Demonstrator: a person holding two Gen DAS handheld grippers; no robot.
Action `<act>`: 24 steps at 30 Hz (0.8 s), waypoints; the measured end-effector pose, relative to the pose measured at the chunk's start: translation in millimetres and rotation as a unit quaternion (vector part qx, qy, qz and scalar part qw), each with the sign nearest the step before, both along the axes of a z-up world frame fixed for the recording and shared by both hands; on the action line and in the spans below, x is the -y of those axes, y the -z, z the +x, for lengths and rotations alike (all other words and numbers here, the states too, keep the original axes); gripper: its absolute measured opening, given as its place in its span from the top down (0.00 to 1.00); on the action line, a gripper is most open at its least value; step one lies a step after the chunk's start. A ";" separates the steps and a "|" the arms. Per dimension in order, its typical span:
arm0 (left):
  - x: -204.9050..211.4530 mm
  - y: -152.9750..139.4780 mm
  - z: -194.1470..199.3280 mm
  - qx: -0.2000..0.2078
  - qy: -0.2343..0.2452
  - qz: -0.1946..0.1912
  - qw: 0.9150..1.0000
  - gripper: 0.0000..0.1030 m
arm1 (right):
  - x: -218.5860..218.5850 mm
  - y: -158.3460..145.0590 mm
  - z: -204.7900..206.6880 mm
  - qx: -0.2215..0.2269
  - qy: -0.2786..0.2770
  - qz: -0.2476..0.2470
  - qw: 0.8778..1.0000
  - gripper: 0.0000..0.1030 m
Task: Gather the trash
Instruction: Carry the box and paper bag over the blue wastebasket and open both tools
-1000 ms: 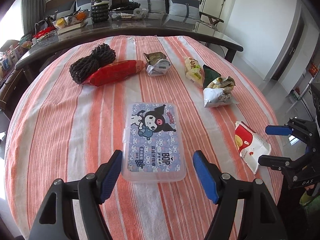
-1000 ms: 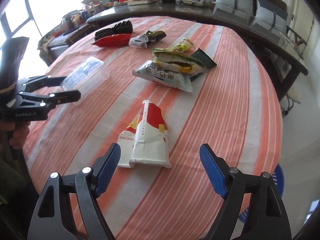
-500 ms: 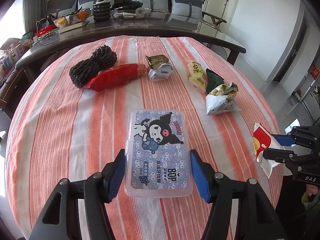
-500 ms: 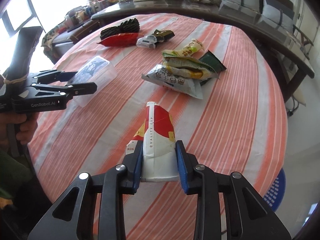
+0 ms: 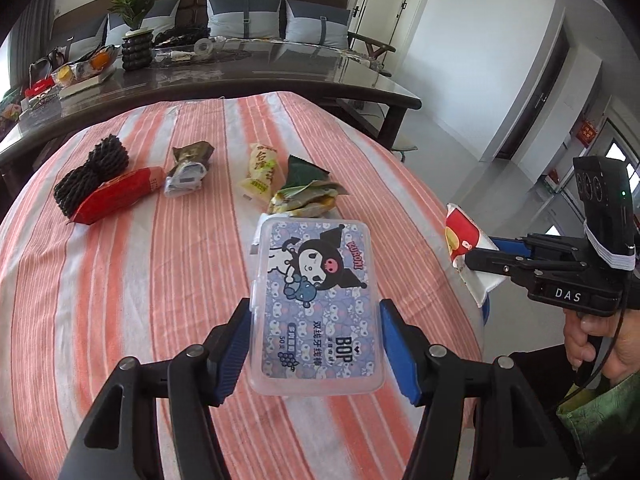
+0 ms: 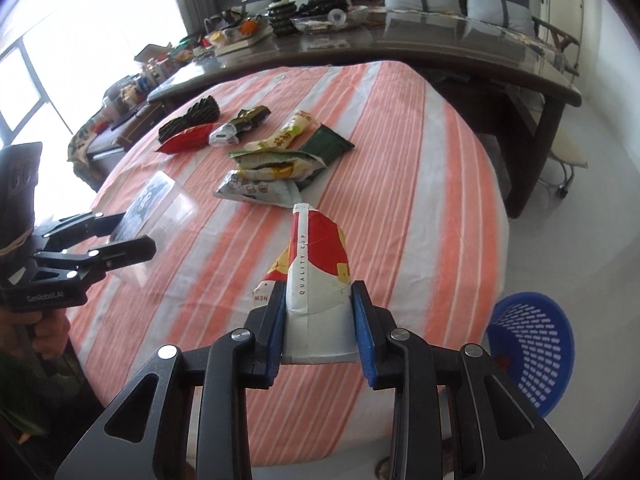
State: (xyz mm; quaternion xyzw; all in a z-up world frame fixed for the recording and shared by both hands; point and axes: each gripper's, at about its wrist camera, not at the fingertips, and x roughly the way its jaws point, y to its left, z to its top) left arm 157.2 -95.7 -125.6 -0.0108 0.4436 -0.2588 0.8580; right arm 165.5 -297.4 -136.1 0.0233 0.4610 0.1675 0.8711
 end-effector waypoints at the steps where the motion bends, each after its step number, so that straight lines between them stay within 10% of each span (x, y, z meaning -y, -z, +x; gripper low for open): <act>1: 10.9 -1.6 1.1 -0.001 0.008 -0.004 1.000 0.39 | 11.3 -2.6 0.0 0.003 0.013 0.000 1.000 0.70; 14: 197.4 -2.0 22.9 -0.028 0.125 -0.044 0.991 0.39 | 194.6 5.0 -0.2 -0.010 0.198 -0.046 0.979 0.69; 24: 320.6 53.7 36.5 -0.048 0.177 -0.035 0.982 0.39 | 279.5 63.2 3.9 -0.056 0.278 -0.043 0.958 0.69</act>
